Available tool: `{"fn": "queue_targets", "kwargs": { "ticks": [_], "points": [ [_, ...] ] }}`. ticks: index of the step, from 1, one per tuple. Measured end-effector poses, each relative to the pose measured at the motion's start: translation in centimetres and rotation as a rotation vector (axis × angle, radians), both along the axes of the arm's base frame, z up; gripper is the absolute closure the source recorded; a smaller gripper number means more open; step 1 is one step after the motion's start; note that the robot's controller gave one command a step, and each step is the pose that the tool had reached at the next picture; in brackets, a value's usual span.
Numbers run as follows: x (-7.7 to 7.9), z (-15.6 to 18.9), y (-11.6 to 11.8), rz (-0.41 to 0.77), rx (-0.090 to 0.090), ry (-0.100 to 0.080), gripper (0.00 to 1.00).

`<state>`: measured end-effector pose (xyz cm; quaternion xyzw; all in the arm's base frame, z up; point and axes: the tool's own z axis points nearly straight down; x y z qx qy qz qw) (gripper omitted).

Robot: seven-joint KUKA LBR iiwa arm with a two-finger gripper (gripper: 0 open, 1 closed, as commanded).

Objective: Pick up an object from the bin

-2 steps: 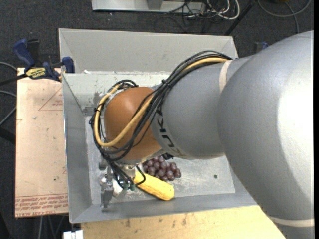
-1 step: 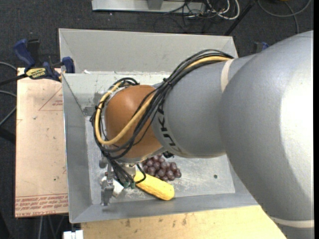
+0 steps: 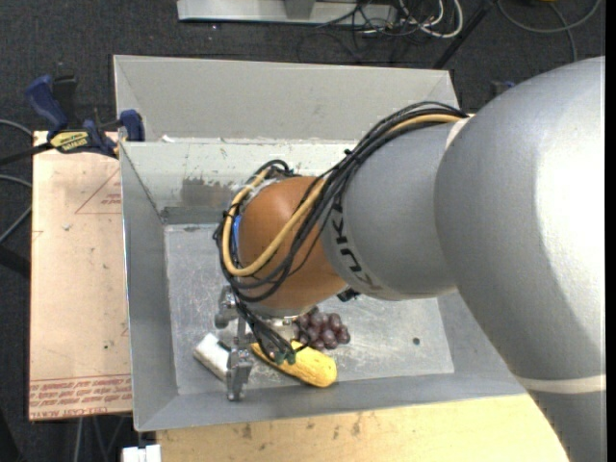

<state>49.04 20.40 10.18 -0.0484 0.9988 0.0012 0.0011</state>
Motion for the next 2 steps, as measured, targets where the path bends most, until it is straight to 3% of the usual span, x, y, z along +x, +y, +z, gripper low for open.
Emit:
{"fn": "queue_targets", "kwargs": {
  "ticks": [1, 2],
  "points": [
    [-0.26, -2.86, -1.69, -0.077, 0.001, -0.001, 1.0],
    [-0.26, -2.86, -1.69, -0.076, 0.001, -0.001, 1.0]
  ]
}}
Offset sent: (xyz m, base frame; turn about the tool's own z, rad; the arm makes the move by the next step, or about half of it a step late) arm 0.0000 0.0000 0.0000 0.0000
